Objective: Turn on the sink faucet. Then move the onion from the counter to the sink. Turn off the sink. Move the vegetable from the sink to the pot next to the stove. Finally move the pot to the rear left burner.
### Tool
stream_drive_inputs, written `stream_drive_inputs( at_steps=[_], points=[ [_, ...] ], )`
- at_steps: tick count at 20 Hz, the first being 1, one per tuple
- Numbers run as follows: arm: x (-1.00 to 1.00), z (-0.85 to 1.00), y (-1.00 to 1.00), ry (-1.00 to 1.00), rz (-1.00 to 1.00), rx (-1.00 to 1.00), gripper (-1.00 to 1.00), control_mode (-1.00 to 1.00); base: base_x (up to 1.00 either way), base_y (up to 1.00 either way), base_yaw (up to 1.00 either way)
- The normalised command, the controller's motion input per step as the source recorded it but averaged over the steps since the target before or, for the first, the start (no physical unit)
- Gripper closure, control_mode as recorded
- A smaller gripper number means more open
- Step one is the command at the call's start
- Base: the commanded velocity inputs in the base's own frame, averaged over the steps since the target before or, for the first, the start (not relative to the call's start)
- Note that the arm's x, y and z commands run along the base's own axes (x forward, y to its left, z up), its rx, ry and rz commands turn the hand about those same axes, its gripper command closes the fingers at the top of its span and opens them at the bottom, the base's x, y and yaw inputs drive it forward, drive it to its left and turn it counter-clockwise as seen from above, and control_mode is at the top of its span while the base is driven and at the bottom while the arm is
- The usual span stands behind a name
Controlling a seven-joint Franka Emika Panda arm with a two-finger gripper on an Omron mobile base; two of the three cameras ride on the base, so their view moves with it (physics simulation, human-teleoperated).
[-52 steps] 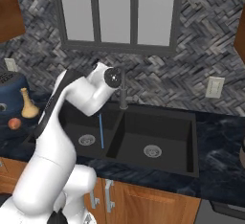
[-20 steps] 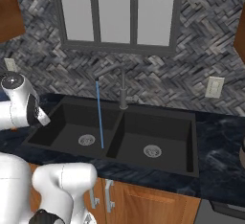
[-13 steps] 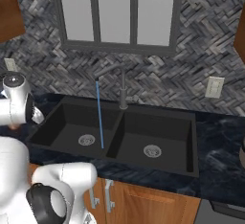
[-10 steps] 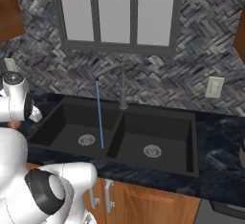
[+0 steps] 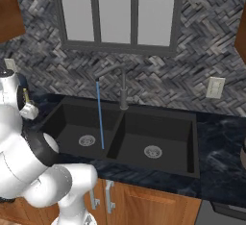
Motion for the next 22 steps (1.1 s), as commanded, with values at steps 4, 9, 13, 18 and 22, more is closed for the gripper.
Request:
stream_drive_inputs(
  at_steps=[4,9,13,18,22],
  points=[
    [0.10,-0.33,0.23,0.01,0.02,-0.20,-1.00,-1.00,0.00,0.00,0.00],
    [0.24,-0.31,0.19,0.00,0.06,-0.09,-1.00,-1.00,0.00,0.00,0.00],
    [0.22,-0.25,0.19,-0.02,0.08,-0.02,-1.00,-1.00,0.00,0.00,0.00],
    [0.30,-0.08,0.15,-0.02,0.10,0.00,-1.00,-1.00,0.00,0.00,0.00],
    [0.26,-0.08,0.20,-0.01,0.09,0.00,-1.00,-1.00,0.00,0.00,0.00]
  ],
)
